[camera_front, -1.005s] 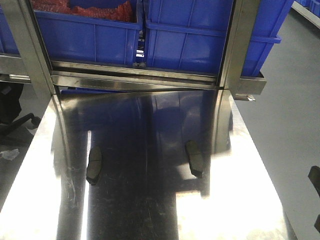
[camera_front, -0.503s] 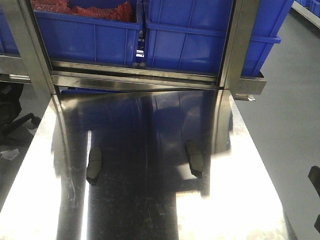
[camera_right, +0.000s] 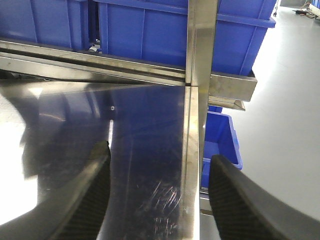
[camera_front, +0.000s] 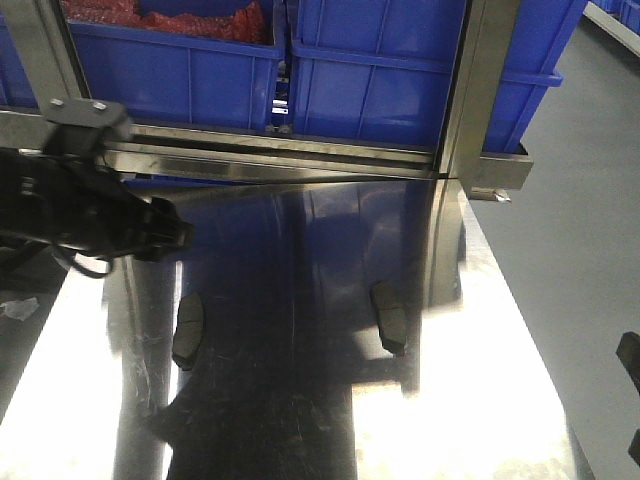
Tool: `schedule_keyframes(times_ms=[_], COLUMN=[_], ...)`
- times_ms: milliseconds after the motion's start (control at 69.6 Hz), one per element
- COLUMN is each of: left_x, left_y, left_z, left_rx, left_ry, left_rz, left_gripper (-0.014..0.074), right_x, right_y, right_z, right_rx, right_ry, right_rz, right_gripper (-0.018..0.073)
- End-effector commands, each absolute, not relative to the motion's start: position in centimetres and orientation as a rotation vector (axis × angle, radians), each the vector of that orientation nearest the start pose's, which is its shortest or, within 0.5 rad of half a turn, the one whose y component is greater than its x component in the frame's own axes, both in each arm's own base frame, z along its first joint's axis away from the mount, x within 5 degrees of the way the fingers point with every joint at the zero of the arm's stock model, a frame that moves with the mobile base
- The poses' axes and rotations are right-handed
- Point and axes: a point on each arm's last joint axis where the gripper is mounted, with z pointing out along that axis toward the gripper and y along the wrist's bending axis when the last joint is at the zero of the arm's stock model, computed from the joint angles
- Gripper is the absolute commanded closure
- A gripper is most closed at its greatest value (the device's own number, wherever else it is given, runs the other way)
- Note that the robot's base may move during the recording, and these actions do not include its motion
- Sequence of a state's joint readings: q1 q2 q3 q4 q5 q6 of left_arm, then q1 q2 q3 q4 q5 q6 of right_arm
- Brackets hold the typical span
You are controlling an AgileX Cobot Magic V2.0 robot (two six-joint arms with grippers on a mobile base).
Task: Move and align brake pads A on conveyor
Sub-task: 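Lower the left gripper over the brake pad nearest it, then close the left gripper fingers around the dark brake pad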
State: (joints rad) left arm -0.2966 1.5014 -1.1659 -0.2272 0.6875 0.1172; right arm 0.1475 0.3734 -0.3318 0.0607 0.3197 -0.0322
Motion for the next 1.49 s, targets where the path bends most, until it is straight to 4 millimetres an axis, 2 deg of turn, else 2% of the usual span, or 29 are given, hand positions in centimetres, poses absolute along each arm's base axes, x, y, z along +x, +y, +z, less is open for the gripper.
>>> schedule_keyframes(times_ms=[0, 129, 330, 603, 847, 1049, 1278, 1479], left_x=[32.0, 33.6, 35.0, 36.2, 36.4, 36.2, 36.2, 36.2], left_y=[-11.2, -11.6, -12.8, -13.2, -13.5, -13.6, -13.5, -13.7], left_z=[29.7, 27.3, 25.0, 22.2, 21.9, 21.9, 21.8, 19.2], left_rx=[0.306, 0.241, 0.26, 0.137, 0.036, 0.023, 0.014, -0.002], left_ry=[2.476, 2.582, 2.676, 2.801, 2.814, 2.829, 2.842, 2.949], left_rz=[-0.258, -0.177, -0.16, -0.146, -0.202, -0.218, -0.214, -0.192], left_gripper=[0.0157, 0.0157, 0.0157, 0.0156, 0.0139, 0.0068, 0.0062, 0.0062], right_x=[8.9, 8.9, 8.9, 8.9, 8.9, 8.9, 8.9, 8.9], right_y=[1.4, 1.4, 1.4, 1.4, 1.4, 1.4, 1.4, 1.4], right_z=[28.6, 28.6, 28.6, 28.6, 28.6, 28.6, 28.6, 28.6], right_rx=[-0.117, -0.117, -0.117, -0.117, -0.117, -0.118, -0.118, -0.118], right_ry=[1.745, 1.745, 1.745, 1.745, 1.745, 1.746, 1.746, 1.746], right_rz=[0.132, 0.132, 0.132, 0.132, 0.132, 0.132, 0.132, 0.132], right_gripper=[0.0146, 0.0146, 0.0146, 0.0146, 0.0146, 0.0146, 0.0146, 0.0146])
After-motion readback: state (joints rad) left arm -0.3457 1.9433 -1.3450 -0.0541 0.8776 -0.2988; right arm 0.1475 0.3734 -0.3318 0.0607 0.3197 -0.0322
